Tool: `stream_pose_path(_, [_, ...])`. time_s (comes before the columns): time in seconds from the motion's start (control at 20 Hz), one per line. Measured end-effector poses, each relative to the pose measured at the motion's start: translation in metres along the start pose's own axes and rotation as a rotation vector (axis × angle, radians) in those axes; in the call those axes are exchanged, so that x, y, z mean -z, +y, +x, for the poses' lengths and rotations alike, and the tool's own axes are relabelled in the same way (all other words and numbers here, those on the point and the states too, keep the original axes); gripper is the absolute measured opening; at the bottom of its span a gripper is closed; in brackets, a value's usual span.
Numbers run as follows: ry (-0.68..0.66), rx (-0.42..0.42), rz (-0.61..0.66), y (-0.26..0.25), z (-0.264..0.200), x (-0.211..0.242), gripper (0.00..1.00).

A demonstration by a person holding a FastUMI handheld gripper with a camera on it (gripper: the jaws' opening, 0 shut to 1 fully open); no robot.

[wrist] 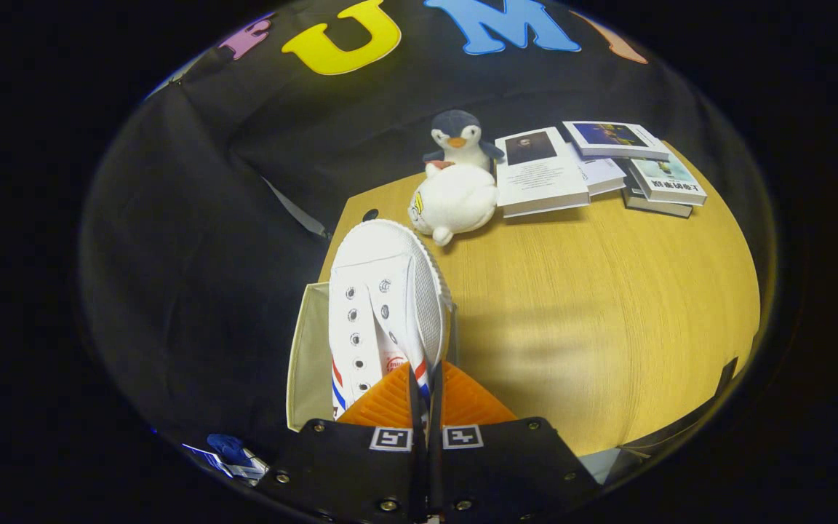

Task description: Open the storage box then place both shoes into the box .Put the left shoe in first, then the right shoe, with the right side of both shoes facing outward in a uniform manner.

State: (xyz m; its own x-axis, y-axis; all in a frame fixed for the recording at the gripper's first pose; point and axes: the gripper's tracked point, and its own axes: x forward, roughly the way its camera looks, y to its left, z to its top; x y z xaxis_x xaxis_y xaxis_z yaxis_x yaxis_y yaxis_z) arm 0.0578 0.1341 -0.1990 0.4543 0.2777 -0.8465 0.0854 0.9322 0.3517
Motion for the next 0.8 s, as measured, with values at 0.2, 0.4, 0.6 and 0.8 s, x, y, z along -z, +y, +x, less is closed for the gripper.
stream_pose_path(0.2, [0.021,-0.017,-0.023,0.026,0.017,0.007,0.01])
stream_pose_path(0.4, [0.037,-0.002,-0.036,0.04,0.035,0.016,0.01])
stream_pose_path(0.6, [0.067,0.051,-0.059,0.036,0.048,0.029,0.02])
stream_pose_path(0.8, [-0.037,-0.01,-0.056,0.05,0.039,0.011,0.44])
